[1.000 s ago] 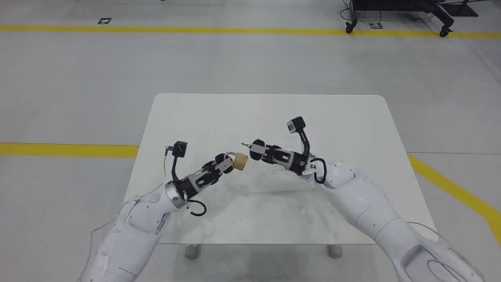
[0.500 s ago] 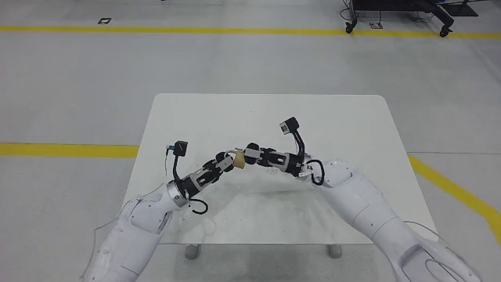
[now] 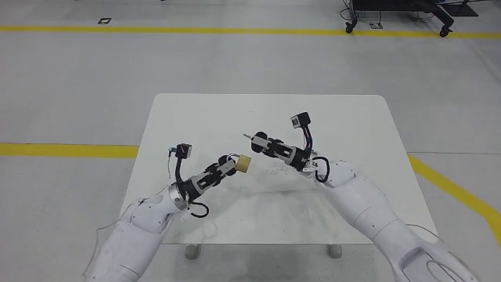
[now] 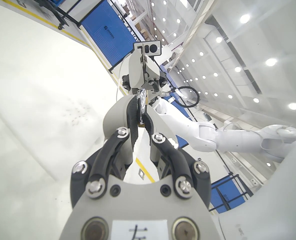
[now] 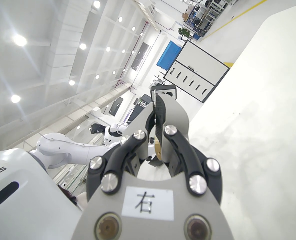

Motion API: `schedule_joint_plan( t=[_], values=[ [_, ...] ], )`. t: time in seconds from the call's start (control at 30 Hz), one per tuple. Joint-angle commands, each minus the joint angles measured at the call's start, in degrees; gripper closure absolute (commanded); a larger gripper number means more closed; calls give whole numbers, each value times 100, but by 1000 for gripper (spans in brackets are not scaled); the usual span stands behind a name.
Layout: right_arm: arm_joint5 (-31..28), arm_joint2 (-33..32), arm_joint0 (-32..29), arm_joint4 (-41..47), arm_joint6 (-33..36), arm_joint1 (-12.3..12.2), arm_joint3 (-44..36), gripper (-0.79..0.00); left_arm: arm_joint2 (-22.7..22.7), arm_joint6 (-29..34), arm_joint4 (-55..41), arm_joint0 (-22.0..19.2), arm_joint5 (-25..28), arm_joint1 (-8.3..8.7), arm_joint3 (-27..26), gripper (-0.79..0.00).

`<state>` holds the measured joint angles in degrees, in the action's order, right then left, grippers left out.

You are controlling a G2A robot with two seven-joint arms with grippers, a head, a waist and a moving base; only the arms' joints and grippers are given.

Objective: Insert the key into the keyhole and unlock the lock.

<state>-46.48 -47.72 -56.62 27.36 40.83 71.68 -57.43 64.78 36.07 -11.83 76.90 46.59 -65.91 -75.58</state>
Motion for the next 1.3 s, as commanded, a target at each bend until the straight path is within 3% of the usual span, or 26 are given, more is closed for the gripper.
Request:
schedule_joint_plan(
  t=[0.0,0.2,0.43,0.8,1.27],
  values=[
    [33,47,32,-24,45,29,-7,0,-82,376,-709,-70,-7,-6,154,0],
    [-64,115,104,-24,169,103,44,0,-248,1526,-2340,-332,-202,-31,672,0],
    [-316,62,118,-70,283,129,66,0,-406,2584,-3354,-632,-422,-98,1155,0],
    [-540,131,184,211,879,185,12,0,-690,3142,-3687,-872,-979,-195,1283,0],
    [-524,126,273,277,1115,222,157,0,-661,3163,-3693,-883,-1001,-242,1396,0]
  ],
)
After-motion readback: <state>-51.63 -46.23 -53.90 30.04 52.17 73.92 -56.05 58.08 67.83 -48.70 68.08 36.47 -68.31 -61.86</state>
